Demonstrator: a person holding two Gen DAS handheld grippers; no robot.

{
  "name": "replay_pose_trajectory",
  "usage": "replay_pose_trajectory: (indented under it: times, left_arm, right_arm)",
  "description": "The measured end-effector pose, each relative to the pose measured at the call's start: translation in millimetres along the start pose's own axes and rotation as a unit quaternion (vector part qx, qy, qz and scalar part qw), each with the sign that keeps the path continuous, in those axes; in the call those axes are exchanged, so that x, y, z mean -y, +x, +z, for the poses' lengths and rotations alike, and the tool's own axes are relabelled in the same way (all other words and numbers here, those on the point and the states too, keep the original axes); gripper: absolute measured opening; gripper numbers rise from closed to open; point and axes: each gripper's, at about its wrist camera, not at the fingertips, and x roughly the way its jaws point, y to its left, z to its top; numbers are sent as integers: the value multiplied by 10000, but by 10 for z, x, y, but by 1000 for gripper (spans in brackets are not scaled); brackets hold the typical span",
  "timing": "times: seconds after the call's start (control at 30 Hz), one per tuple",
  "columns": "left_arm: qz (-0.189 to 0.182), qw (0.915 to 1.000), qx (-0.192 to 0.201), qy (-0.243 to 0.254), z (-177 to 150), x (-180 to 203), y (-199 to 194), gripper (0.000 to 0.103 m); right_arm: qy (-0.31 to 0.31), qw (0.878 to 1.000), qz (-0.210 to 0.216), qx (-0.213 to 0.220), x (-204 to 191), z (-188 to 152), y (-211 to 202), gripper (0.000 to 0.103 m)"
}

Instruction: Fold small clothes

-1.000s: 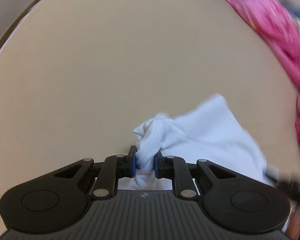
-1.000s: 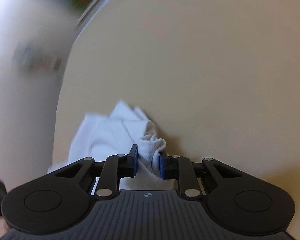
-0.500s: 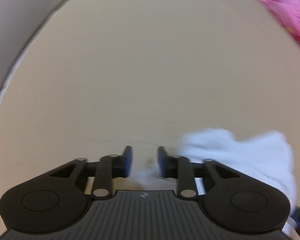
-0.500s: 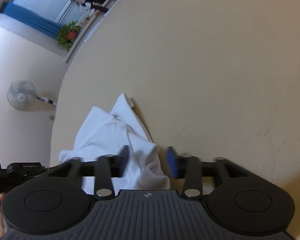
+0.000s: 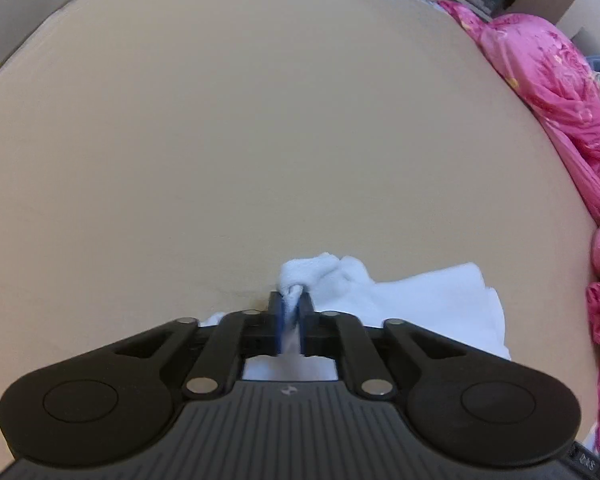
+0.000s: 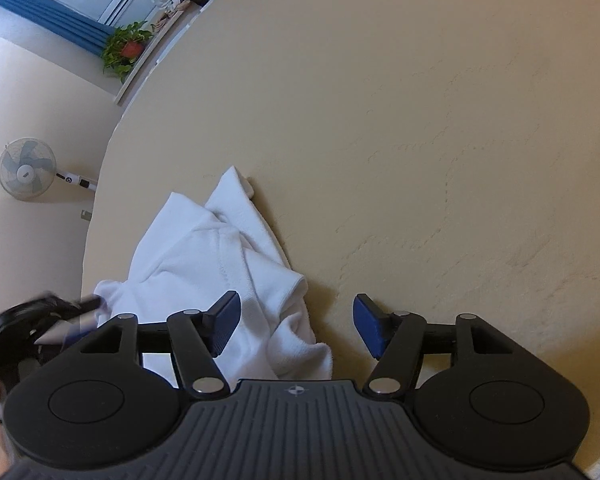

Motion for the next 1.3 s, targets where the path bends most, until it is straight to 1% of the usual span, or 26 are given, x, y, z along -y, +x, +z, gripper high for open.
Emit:
replay_pose_trajectory:
  times: [0.03, 0.07, 0.13, 0.2, 0.27, 0.3, 0.33, 0.37, 0.4, 0.43, 0.5, 0.6, 0.73, 0.77, 0.8, 0.83, 0.87, 0.9, 0.93, 1.0, 1.1, 1.17, 1.2, 1.23, 1.27, 1.3]
  left_arm:
    - [94, 9997, 160, 175, -5, 42, -70, 6]
    - [140, 9994, 274, 159, -32, 16, -175, 6]
    - [22, 9993, 338, -133, -104, -164, -395, 6]
    - [331, 9989, 225, -246, -155, -336, -386, 7]
    - [659, 9976, 48, -222, -119, -391, -199, 15]
    - [873, 9961, 50, -94, -99, -392, -116, 21]
    - [993, 9950, 66, -20, -82, -390, -54, 40]
    - [1049, 9944, 8, -93, -63, -411, -19, 50]
    - [963, 9951, -33, -215, -58, -450, -31, 65]
    - [727, 9965, -8, -404, -87, -507, -84, 77]
    - [269, 9963, 97, -813, -228, -669, -259, 87]
    - [-233, 9918, 133, -1247, -555, -874, -398, 101]
    - [-797, 9776, -368, -1912, -773, -981, 100, 102]
    - [-922, 9740, -456, -2019, -780, -979, 241, 102]
    - [-849, 9749, -394, -2018, -791, -944, 295, 101]
    - [-749, 9786, -207, -1907, -754, -885, 327, 81]
    - [-879, 9816, -171, -1686, -690, -798, 327, 51]
    - [-915, 9819, -262, -1636, -720, -709, 348, 36]
    - [-776, 9862, -238, -1446, -676, -627, 303, 33]
    - [-739, 9930, -128, -917, -618, -496, 140, 32]
    - [-1016, 9934, -4, -532, -542, -462, -69, 32]
    - [-1049, 9937, 1, -397, -511, -494, -83, 37]
    - [-861, 9956, -103, -360, -491, -509, -12, 54]
    - [-524, 9973, -263, -443, -510, -489, 44, 75]
    - [-8, 9976, -444, -533, -491, -546, 219, 81]
    - [237, 9964, -558, -585, -481, -586, 367, 94]
  right_arm:
    - [-38, 10000, 6, 11, -2, 16, -10, 64]
    - [-67, 10000, -10, 19, -1, 35, -20, 64]
    - [-105, 9999, 9, 52, -17, 82, -16, 64]
    - [-145, 9998, 62, 78, -25, 110, -20, 64]
    - [-224, 9997, 62, 59, -32, 120, 2, 64]
    - [-251, 9997, 28, 40, -43, 124, 17, 64]
    - [-270, 9996, -1, 14, -52, 133, 15, 64]
    - [-267, 9996, 24, 2, -59, 151, 8, 65]
    - [-249, 9996, 105, -2, -60, 175, -5, 70]
    - [-242, 9994, 232, -18, -56, 206, -35, 74]
    - [-301, 9980, 531, -171, -36, 306, -45, 92]
    - [-435, 9932, 812, -710, -70, 505, 169, 96]
    - [-805, 9850, 740, -1334, -256, 631, 666, 98]
    - [-908, 9839, 682, -1379, -316, 623, 736, 102]
    - [-1079, 9824, 712, -1351, -398, 599, 772, 102]
    - [-1308, 9791, 854, -1305, -485, 564, 766, 97]
    - [-1523, 9732, 1047, -1366, -564, 504, 776, 54]
    - [-1587, 9713, 1027, -1442, -612, 435, 793, 31]
    - [-1618, 9731, 927, -1353, -642, 374, 772, 29]
    - [-1552, 9781, 977, -987, -661, 282, 601, 21]
    - [-1002, 9829, 1471, -461, -568, 155, 155, 20]
    - [-791, 9847, 1542, -173, -495, 66, -93, 20]
    - [-644, 9871, 1459, -127, -441, 49, -121, 22]
    - [-564, 9900, 1288, -106, -390, 42, -85, 24]
    - [-619, 9935, 953, -96, -361, 47, 8, 33]
    - [-782, 9958, 480, -49, -322, 59, 119, 44]
